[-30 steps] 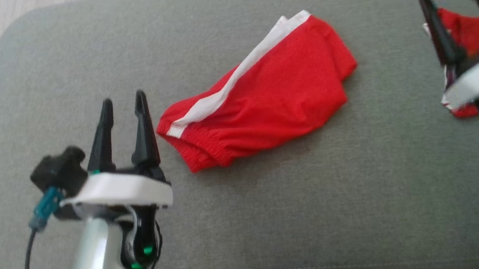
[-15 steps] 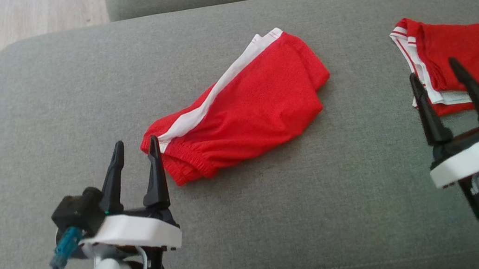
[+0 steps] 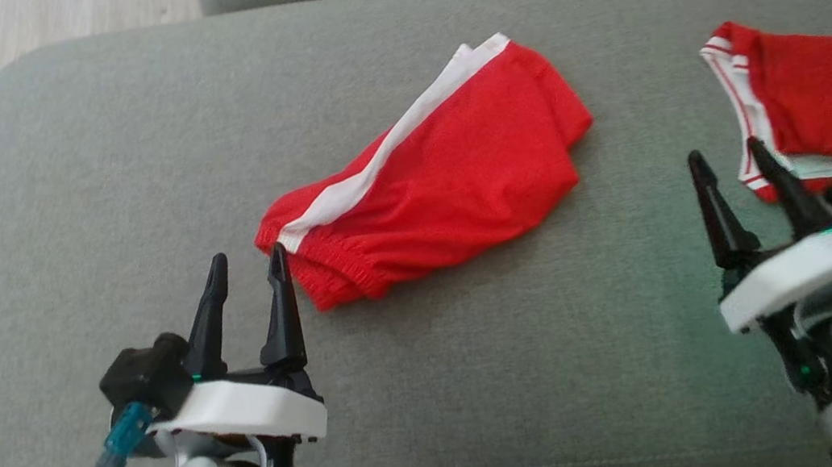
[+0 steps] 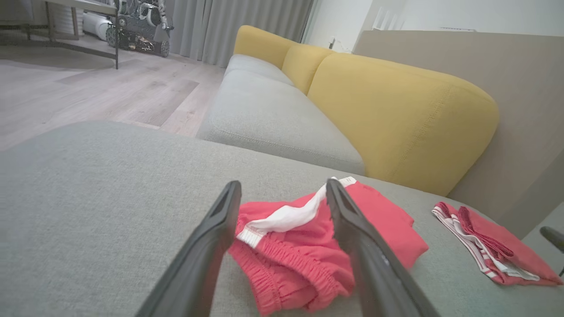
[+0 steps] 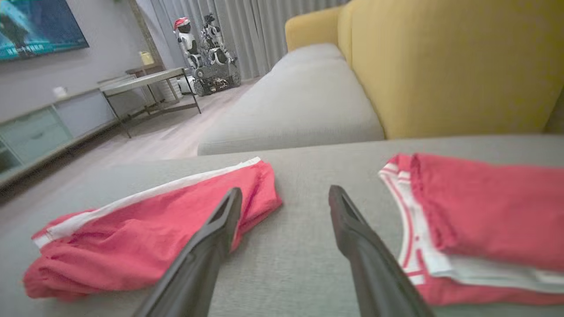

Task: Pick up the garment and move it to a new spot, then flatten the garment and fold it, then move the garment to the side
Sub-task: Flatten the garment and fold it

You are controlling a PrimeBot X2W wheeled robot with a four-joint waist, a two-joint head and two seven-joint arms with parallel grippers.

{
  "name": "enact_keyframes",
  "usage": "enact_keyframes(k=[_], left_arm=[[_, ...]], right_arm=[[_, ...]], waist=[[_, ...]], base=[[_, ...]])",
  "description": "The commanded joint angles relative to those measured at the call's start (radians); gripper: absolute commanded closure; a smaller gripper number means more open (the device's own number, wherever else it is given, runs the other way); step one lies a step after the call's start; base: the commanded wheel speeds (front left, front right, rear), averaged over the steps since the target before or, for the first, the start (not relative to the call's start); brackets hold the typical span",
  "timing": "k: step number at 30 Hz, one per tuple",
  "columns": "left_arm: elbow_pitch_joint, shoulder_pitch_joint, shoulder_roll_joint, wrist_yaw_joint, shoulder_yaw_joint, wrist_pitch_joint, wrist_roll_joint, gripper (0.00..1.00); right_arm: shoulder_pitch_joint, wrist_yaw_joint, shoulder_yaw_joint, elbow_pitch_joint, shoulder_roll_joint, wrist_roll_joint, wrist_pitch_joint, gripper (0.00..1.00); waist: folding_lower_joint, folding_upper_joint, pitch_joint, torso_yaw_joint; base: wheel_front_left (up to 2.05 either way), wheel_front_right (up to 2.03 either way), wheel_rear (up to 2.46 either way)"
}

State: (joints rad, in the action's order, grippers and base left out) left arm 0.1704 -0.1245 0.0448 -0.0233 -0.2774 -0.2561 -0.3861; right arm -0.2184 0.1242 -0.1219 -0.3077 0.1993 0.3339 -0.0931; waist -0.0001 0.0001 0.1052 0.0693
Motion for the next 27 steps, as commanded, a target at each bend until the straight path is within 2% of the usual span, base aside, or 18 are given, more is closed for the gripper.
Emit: enact_keyframes(k=[1,5,10,16,27], left_arm=[[-0.036,-0.043,0.006,-0.005,0.028,-0.006,-0.006,0.00],[-0.043,-0.060,0.006,-0.011,0.003,-0.006,-0.024,0.00],[-0.049,-0.089,0.006,-0.019,-0.014,-0.006,-0.040,0.00],[-0.059,-0.118,0.006,-0.027,-0.034,-0.006,-0.068,0.00],[-0.078,-0.152,0.005,-0.047,-0.067,-0.006,-0.100,0.00]], right_arm=[[-0.054,0.007,-0.014,0.021,-0.003,0.039,0.021,0.00],[-0.124,0.007,0.009,-0.037,-0.003,0.229,0.146,0.00],[-0.224,0.007,0.039,-0.108,0.017,0.356,0.265,0.00],[-0.330,0.007,0.070,-0.231,0.033,0.381,0.370,0.00],[-0.444,0.007,0.084,-0.392,0.033,0.343,0.455,0.00]], waist=[[0.0001,-0.0001,0.017,0.016],[0.0001,-0.0001,0.069,0.060],[0.0001,-0.0001,0.136,0.117],[0.0001,-0.0001,0.194,0.180],[0.0001,-0.0001,0.241,0.253]], base=[[0.00,0.00,0.00],[0.00,0.00,0.00],[0.00,0.00,0.00],[0.00,0.00,0.00],[0.00,0.00,0.00]])
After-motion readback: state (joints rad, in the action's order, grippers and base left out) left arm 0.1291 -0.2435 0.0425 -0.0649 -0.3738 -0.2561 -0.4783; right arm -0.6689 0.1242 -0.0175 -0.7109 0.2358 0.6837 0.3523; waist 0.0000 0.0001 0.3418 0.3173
